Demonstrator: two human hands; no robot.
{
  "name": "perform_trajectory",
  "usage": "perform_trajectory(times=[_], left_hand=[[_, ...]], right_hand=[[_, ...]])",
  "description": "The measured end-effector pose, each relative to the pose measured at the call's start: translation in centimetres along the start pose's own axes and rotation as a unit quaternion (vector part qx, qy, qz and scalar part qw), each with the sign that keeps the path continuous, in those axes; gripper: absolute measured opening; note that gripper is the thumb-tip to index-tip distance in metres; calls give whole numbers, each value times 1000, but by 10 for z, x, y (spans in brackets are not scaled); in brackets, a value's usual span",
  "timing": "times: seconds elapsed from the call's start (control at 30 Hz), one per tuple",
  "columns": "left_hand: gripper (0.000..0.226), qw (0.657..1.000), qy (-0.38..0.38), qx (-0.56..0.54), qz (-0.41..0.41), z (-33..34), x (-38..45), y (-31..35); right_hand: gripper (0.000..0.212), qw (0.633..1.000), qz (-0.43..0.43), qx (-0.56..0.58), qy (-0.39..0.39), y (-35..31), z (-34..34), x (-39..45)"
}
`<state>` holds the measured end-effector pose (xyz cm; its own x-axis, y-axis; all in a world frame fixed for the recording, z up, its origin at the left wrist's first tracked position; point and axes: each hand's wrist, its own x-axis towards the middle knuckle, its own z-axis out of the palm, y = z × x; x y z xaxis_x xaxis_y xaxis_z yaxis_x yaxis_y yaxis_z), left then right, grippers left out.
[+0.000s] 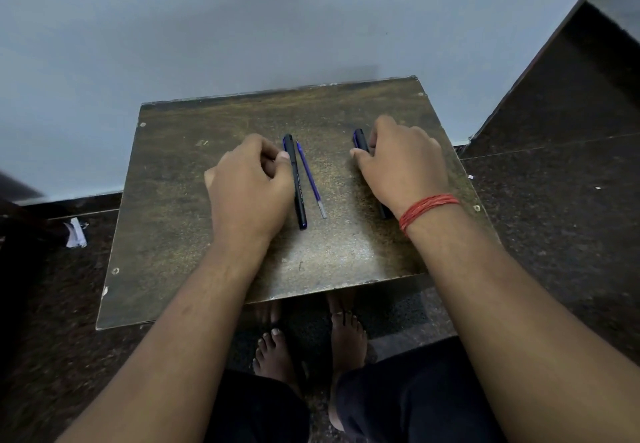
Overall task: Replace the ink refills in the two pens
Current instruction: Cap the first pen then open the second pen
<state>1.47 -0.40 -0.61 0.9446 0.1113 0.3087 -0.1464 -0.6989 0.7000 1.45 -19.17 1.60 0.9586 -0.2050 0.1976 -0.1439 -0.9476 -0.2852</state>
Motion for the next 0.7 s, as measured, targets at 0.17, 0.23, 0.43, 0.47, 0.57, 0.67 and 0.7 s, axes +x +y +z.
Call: perform_trajectory(times=[0.17,0.23,0.43,0.47,0.57,0.67,0.7], left_hand=[[20,992,-61,111,12,3,-1,2],[22,986,-78,149,18,4,-2,4],[22,973,-115,200,7,2,-2,6],[22,973,-116,198,2,0,-1,5],[22,979,-94,180,-9,-3,1,2],[23,989,-42,140,-12,-5,4,-1],[23,993,-25,117,-8,-4,4,0]], right_hand=[[25,997,-8,60,48,-1,-6,-1],[21,996,-7,80,43,-2,-7,-2],[15,994,-12,108,33,-3,-7,-4],[15,994,-14,108,32,-3,-7,-4],[15,993,-20,113,33,-3,-8,-4],[15,991,-20,127,30,-5,-10,-5],[16,991,-20,131,29,-6,-11,-5]])
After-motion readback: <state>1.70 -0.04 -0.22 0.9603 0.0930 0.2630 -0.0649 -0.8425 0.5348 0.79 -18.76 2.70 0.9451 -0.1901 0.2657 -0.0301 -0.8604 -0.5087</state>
